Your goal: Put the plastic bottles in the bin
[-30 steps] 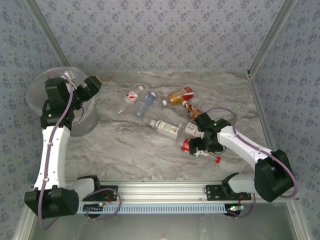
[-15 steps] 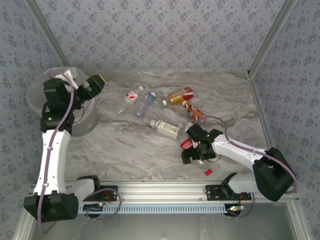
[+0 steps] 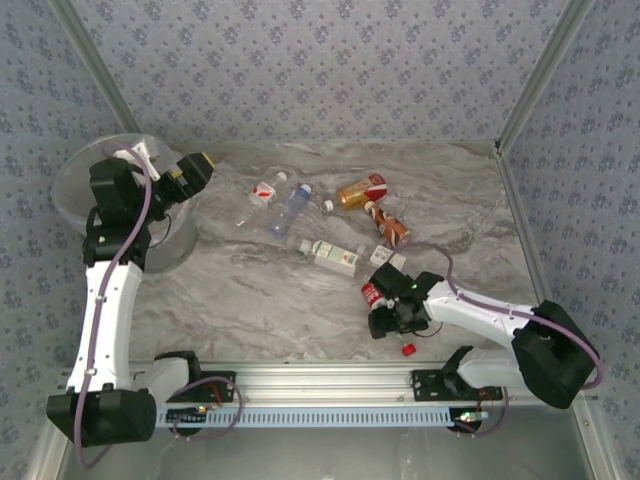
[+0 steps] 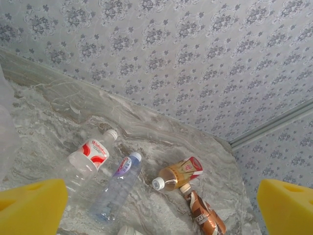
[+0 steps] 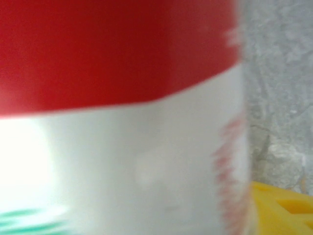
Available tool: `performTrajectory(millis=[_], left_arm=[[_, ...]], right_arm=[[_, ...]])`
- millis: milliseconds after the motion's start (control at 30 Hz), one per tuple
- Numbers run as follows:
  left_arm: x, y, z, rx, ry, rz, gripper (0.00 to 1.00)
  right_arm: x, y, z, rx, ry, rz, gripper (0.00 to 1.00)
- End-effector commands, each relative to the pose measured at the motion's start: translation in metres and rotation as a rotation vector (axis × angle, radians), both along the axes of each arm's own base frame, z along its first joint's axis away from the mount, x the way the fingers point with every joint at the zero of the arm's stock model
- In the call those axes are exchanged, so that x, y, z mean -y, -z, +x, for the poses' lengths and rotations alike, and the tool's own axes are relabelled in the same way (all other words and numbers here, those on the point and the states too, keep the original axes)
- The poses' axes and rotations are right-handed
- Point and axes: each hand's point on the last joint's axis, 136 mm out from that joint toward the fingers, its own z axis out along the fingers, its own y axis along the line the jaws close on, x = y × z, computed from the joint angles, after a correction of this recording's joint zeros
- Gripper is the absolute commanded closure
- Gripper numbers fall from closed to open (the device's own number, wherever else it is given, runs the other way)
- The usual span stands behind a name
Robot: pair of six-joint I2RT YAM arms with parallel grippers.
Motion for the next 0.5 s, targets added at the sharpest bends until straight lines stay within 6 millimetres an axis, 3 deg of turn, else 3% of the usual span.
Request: performTrajectory(millis=[0, 200, 467], left_arm=[[0.004, -0.012, -0.004, 0.056, 0.027, 0.023, 0.0], [0.004, -0.015, -0.004, 0.058, 0.026, 0.034, 0.0], [0.017, -0.012, -0.007, 0.05, 0.076, 0.053, 0.01]], right_arm=[[0.01, -0.002, 0.005, 0.045, 0.034, -0.059, 0.25], [0.017, -0.018, 0.017, 0.148, 0.042, -0.103, 0.34], [0.01, -0.039, 0.034, 0.286, 0.067, -0.023, 0.42]])
